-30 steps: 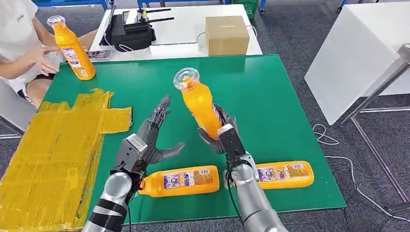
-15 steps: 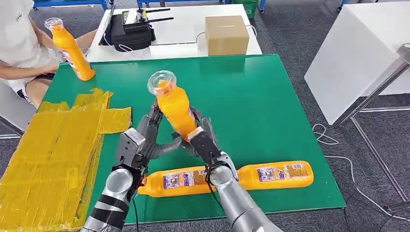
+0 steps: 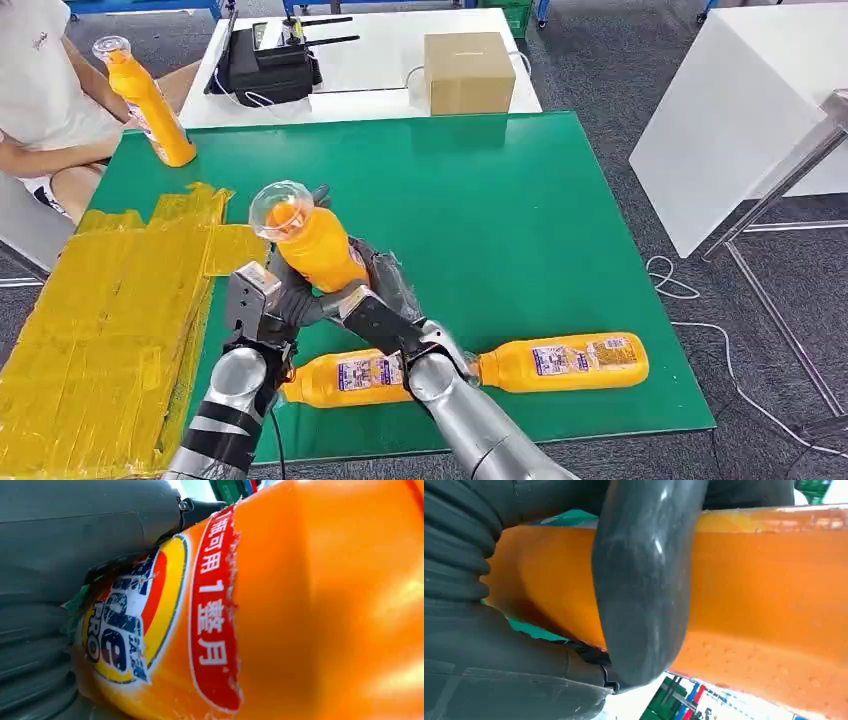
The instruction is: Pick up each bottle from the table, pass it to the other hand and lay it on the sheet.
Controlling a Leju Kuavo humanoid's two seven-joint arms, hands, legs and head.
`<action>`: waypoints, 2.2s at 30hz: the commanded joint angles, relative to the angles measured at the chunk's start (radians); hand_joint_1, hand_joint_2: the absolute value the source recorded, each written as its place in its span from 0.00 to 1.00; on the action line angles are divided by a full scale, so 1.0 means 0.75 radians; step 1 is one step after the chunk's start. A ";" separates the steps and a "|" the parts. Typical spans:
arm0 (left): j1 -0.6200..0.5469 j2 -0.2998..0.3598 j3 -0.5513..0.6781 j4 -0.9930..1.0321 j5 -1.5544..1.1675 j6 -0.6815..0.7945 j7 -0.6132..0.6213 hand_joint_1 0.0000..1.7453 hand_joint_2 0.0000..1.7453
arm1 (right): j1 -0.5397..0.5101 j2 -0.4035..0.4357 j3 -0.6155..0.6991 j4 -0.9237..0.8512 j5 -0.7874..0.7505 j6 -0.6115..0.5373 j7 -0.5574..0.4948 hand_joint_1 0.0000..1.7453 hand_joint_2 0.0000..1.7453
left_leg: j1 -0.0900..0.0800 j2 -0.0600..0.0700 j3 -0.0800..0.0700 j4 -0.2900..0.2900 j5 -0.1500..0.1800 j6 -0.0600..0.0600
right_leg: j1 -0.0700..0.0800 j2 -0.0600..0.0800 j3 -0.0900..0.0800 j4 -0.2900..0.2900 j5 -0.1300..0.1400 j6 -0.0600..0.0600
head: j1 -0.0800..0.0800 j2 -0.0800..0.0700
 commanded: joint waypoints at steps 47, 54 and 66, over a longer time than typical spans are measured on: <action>-0.097 0.110 0.437 -0.131 -1.782 1.083 0.218 1.00 1.00 | 0.168 -0.074 -0.193 -0.519 0.180 -0.072 -0.040 0.00 0.00 | 0.001 0.001 0.002 0.001 -0.002 0.000 | 0.002 -0.001 0.002 0.000 -0.002 0.000 | 0.000 0.000; -0.378 0.529 -0.392 0.613 -1.782 1.083 1.117 1.00 1.00 | 0.201 -0.126 -0.196 -0.627 0.126 -0.060 -0.042 0.00 1.00 | 0.003 -0.014 0.006 -0.002 0.003 -0.001 | 0.003 -0.016 0.005 -0.003 -0.002 -0.002 | -0.001 0.000; -0.450 0.527 -0.015 1.166 -1.763 1.083 0.979 1.00 1.00 | 0.190 -0.152 -0.184 -0.629 0.086 -0.050 -0.048 0.00 1.00 | 0.001 0.009 0.007 -0.002 0.000 -0.003 | 0.002 0.006 0.002 0.000 0.002 -0.005 | 0.000 0.000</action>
